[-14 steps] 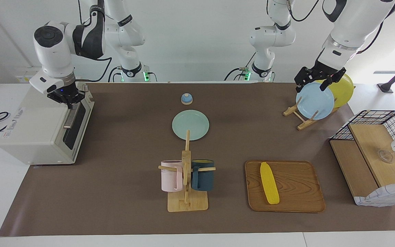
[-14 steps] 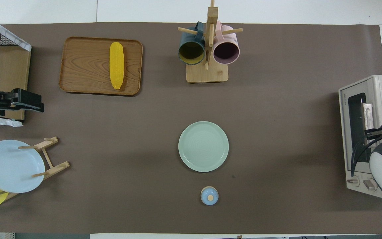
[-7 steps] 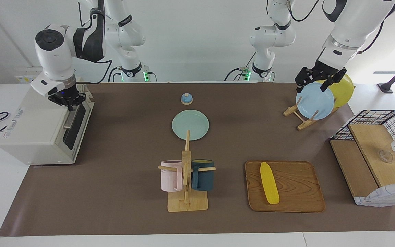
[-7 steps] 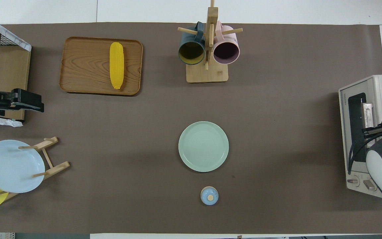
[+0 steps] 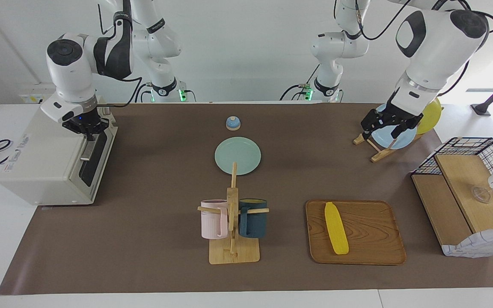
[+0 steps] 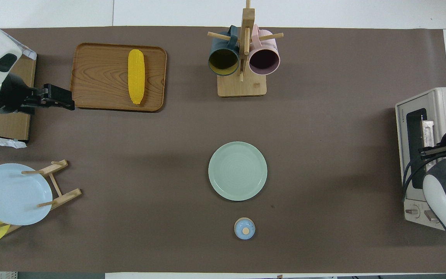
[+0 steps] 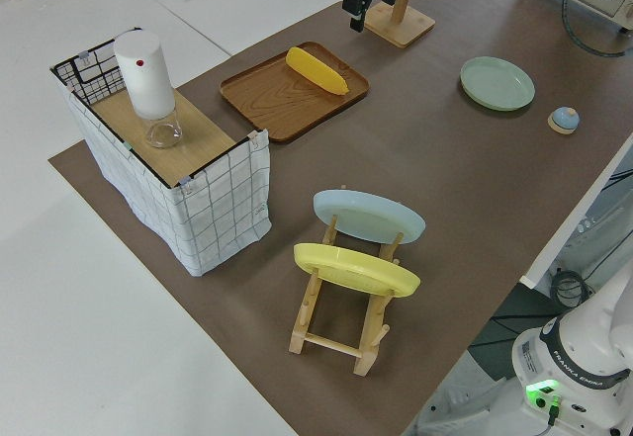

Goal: Put corn in oven
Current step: 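Reach the left gripper to the corn while the right gripper nears the oven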

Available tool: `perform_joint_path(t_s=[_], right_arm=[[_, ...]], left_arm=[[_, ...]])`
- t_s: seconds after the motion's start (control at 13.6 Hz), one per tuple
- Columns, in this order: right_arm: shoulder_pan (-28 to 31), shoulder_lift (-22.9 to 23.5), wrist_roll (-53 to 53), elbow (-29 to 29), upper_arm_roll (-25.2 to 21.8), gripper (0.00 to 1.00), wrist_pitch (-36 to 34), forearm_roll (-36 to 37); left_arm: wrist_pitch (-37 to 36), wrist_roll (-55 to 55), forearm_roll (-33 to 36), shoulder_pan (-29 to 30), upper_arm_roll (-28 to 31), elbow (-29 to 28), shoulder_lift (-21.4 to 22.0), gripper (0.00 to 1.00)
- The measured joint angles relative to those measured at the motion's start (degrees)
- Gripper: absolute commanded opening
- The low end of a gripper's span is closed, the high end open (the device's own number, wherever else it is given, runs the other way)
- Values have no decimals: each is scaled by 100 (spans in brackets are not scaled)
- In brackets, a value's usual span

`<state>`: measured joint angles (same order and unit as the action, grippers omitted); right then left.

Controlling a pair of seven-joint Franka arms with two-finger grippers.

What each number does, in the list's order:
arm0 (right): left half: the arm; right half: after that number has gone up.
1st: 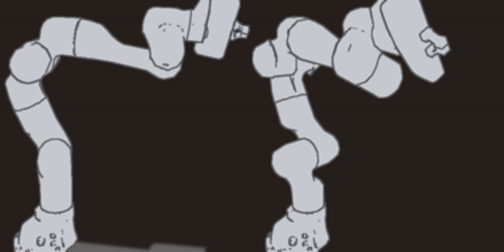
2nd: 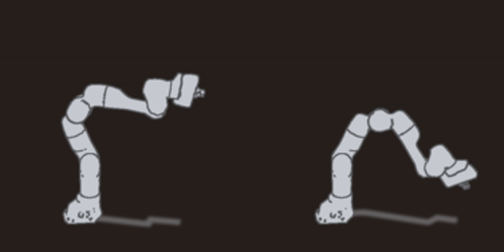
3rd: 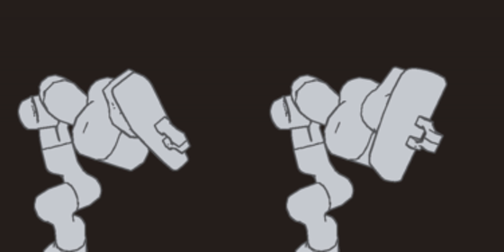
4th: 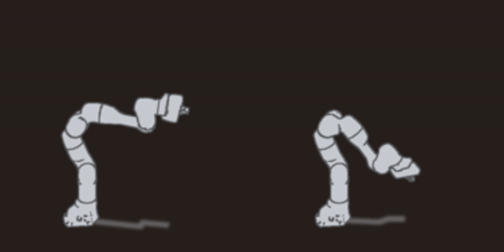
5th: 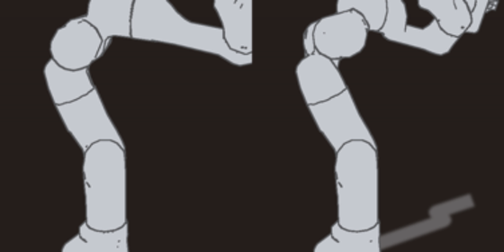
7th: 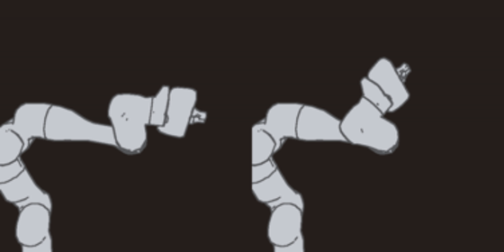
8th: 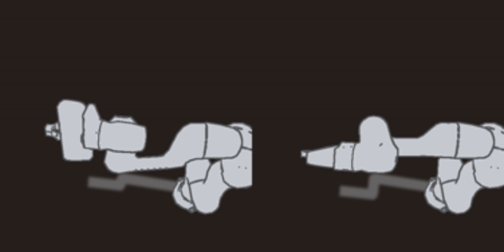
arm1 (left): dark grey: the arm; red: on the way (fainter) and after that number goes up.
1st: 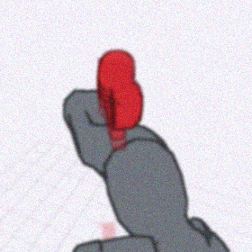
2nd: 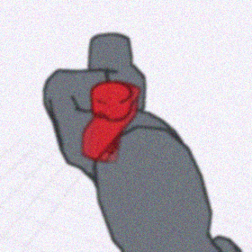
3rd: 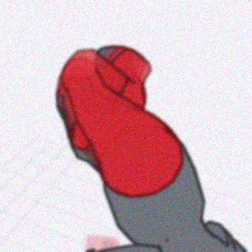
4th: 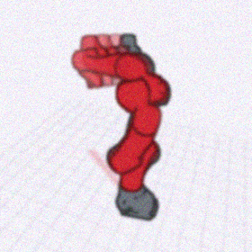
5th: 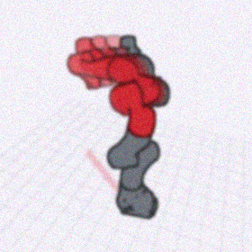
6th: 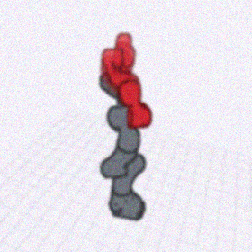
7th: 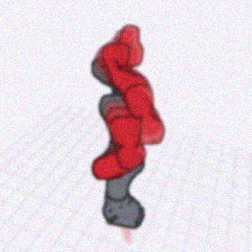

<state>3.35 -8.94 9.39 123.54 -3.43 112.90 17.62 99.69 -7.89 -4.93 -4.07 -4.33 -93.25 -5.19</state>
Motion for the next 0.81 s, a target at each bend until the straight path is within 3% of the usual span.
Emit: perform_joint_path(t_s=[0.59,0.81], right_arm=[[-197,128,-333,23,82,0,49,-671],[-254,269,-368,35,110,0,188,-987]], left_arm=[[610,-197,-122,-649,-13,948,-1849,100],[664,-261,-95,-790,13,1618,-2644,100]])
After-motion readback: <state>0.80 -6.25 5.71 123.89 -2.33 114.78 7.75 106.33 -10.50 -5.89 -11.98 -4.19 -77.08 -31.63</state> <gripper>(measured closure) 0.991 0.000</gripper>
